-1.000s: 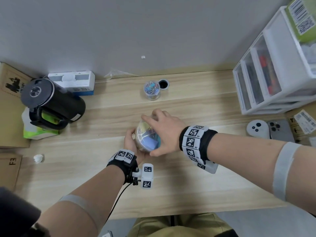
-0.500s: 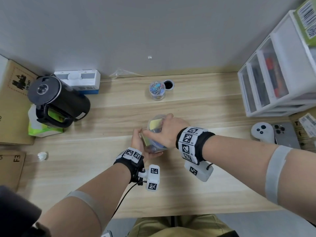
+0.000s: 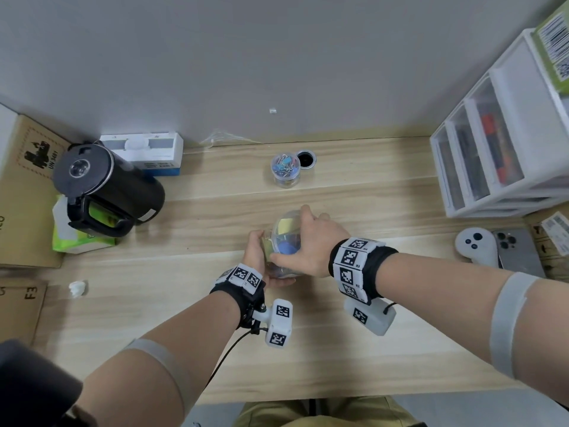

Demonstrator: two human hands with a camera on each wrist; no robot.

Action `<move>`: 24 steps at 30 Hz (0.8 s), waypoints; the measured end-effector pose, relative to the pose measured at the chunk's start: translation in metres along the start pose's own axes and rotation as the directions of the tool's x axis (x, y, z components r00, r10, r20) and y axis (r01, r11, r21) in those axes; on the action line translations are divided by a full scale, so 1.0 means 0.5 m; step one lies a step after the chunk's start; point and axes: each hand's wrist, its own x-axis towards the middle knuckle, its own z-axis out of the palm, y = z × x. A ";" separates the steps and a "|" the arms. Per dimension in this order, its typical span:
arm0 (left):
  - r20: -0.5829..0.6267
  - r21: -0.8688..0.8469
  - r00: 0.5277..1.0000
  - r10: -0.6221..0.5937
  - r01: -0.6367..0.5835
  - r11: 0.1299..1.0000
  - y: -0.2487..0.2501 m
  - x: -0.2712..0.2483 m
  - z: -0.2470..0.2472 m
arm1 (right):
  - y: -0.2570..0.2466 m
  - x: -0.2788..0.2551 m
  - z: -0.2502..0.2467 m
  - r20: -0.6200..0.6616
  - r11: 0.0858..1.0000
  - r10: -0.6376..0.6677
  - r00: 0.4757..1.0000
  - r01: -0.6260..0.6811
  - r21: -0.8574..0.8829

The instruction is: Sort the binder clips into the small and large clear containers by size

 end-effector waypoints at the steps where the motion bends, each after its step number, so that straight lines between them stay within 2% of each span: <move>1: -0.001 0.020 1.000 0.005 -0.005 1.000 0.000 0.000 0.005 | 0.002 0.002 0.002 0.005 0.999 0.032 0.999 -0.032 0.020; 4: 0.009 0.012 1.000 0.019 -0.019 1.000 0.003 0.004 0.017 | 0.014 0.008 0.001 0.001 0.995 0.059 0.998 -0.059 0.079; 7: 0.056 -0.013 0.998 0.029 -0.029 1.000 0.019 0.010 0.028 | 0.032 0.018 -0.011 -0.052 0.997 0.005 0.999 -0.001 0.076; 10: 0.069 0.049 0.995 0.068 -0.072 0.996 0.042 0.013 0.045 | 0.058 0.038 -0.031 -0.134 1.000 -0.029 0.991 0.027 -0.013; 17: 0.037 0.040 0.993 0.108 -0.109 0.993 0.075 0.030 0.039 | 0.117 0.121 -0.102 -0.318 0.963 -0.008 0.948 -0.078 -0.258; 21: 0.000 0.085 0.993 0.115 -0.114 0.990 0.081 0.035 0.010 | 0.128 0.163 -0.131 -0.370 0.965 0.020 0.929 -0.114 -0.235; 24: -0.014 0.101 0.992 0.124 -0.122 0.987 0.080 0.042 -0.013 | 0.127 0.191 -0.148 -0.329 0.977 0.041 0.944 -0.107 -0.185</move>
